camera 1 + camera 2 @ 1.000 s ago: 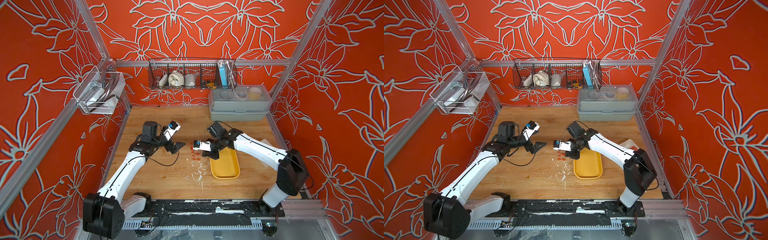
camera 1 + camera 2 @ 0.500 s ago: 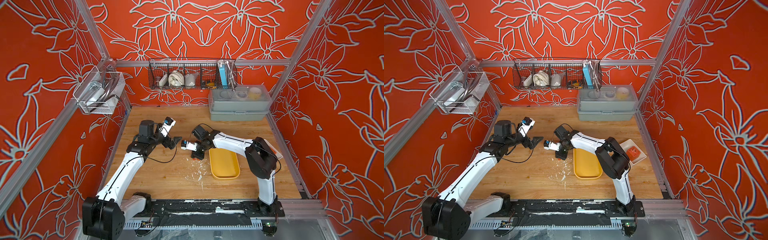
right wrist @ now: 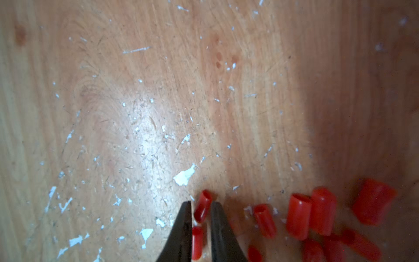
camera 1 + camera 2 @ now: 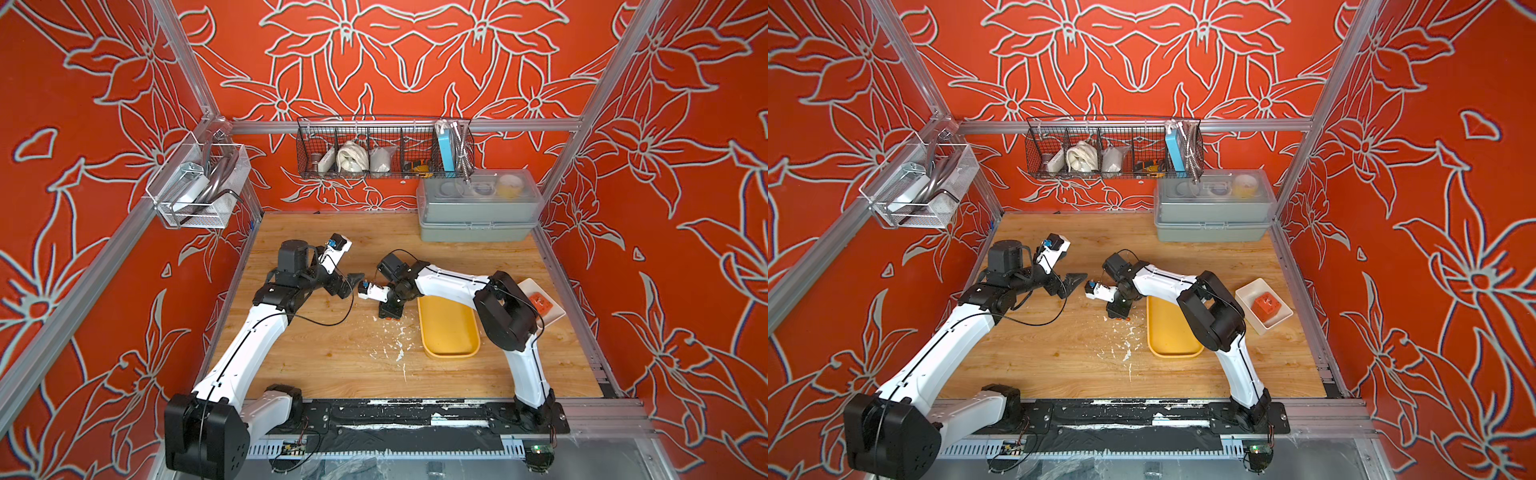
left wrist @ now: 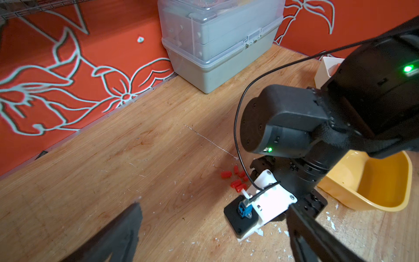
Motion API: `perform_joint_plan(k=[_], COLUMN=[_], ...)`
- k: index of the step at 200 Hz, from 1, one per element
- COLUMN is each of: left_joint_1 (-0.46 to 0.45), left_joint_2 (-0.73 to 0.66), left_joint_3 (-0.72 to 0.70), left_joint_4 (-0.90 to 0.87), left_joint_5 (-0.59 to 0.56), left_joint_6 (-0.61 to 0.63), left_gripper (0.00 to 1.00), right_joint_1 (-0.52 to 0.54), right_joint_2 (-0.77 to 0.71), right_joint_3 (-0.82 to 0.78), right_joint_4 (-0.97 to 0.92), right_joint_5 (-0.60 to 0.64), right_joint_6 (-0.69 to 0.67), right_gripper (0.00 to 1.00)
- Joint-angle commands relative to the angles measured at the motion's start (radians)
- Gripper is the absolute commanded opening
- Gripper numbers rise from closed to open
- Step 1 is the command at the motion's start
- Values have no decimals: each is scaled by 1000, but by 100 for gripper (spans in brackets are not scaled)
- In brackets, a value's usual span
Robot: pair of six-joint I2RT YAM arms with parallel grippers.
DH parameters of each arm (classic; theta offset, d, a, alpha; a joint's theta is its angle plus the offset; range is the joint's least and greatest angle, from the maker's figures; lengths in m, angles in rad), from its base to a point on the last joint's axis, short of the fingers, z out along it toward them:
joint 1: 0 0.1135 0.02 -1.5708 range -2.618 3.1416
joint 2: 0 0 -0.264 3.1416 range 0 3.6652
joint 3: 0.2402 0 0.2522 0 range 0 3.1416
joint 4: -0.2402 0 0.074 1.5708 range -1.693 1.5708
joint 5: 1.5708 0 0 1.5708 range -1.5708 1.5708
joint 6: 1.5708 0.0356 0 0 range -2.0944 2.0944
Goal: Take the screw protection sleeves out of the storage box
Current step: Place the screw protection sleeve at the center of the board, then reset both arms
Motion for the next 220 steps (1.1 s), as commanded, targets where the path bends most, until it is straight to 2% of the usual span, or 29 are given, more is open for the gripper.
perform_joint_plan(k=[1,79,128,150,172,209,215,220], left_joint_1=[7,7,7,6,6,6,7,7], left_joint_2=[-6,-2,10,16,15,-8,-13,-17], left_joint_3=[-16,-10,-15,-27,-34,-33,-36,-38], left_joint_4=[11,4,15,25,29,28,33,38], left_joint_5=[36,89,156,197,164,6,-22,-46], left_joint_6=[2,-12,-25,-27,-16,14,13,13], left_gripper=[98,98,98,98,98,98,98,98], right_joint_1=[5,-34,-156,-231,-311,-444,-465,-480], right_joint_2=[-15,-235,-435,-543,-660,-798,-820,-837], right_joint_3=[22,-49,-148,-218,-316,-409,-420,-432], right_joint_4=[-46,-110,-144,-127,-80,-60,-55,-46], right_joint_5=[20,-8,35,95,199,371,392,410], right_joint_6=[-14,-75,-95,-87,-80,-65,-58,-49], right_gripper=[22,28,34,39,48,69,77,94])
